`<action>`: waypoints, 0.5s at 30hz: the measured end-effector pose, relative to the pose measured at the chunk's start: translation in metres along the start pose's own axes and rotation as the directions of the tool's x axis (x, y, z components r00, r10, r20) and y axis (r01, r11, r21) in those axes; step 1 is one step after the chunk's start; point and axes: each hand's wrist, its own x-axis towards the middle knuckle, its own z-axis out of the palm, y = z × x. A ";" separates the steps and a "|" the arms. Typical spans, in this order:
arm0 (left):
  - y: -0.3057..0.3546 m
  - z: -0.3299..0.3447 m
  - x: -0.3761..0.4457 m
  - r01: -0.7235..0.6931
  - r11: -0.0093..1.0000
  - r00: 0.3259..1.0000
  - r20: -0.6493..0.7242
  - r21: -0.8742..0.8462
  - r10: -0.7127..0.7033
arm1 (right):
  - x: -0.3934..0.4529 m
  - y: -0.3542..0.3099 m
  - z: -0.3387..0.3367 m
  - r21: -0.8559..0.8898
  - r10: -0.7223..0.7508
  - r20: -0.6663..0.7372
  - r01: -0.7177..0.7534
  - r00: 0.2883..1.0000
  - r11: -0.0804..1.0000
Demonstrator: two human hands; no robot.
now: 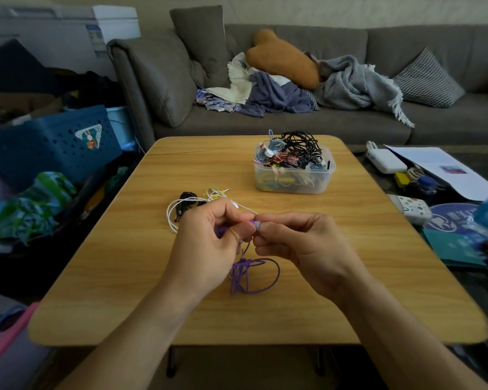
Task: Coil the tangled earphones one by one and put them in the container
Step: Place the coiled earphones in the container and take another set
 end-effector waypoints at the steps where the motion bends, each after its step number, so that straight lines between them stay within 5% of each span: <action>1: 0.000 0.000 0.000 -0.008 1.000 1.000 -0.004 0.019 0.008 | 0.000 0.000 0.001 0.015 0.013 -0.011 -0.013 1.000 1.000; 8: 0.001 0.005 -0.003 -0.118 0.960 0.980 -0.123 0.254 0.153 | 0.003 0.002 0.008 0.014 -0.074 -0.092 0.075 0.993 0.997; 15: -0.002 0.003 -0.006 -0.046 0.987 0.998 -0.026 0.155 0.051 | 0.000 -0.001 0.005 -0.163 -0.215 -0.046 0.205 0.975 0.965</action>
